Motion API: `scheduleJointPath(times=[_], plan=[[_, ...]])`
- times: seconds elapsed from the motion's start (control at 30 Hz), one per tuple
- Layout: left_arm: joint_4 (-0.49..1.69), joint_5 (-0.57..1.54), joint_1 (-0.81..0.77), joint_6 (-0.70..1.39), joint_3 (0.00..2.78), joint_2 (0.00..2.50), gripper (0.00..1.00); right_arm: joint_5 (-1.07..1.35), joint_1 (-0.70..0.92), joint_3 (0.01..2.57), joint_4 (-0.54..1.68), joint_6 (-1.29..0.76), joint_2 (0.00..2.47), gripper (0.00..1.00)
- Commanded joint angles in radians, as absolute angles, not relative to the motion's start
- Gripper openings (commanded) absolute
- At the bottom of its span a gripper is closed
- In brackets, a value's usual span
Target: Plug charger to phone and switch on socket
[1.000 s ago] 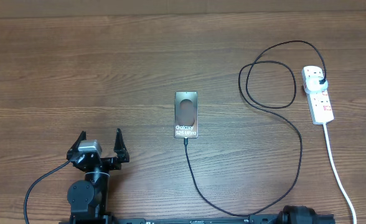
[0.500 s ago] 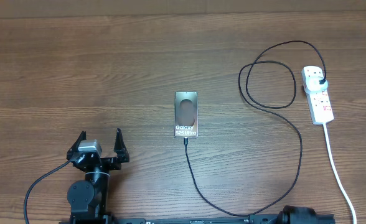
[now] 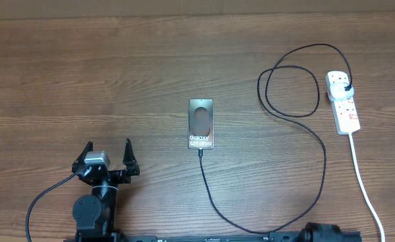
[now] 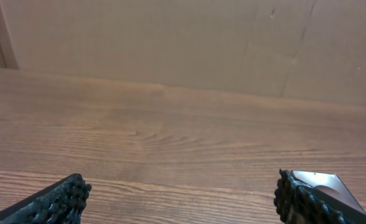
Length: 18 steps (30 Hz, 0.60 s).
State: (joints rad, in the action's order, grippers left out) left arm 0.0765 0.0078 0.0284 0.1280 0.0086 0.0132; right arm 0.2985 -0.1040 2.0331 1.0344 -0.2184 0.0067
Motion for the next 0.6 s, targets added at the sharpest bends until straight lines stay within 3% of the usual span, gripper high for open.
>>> scheduleJointPath(times=[0.0,0.17,0.57], plan=[[0.077,0.019,0.034,0.135,0.005,0.004,1.00,0.102,-0.099,1.945,1.061,-0.212,0.007,1.00],[0.077,0.019,0.034,0.135,0.005,0.004,1.00,0.057,-0.099,1.745,0.988,-0.212,0.007,1.00],[0.077,0.019,0.034,0.135,0.005,0.004,1.00,0.051,-0.099,0.926,0.612,-0.239,0.007,1.00]])
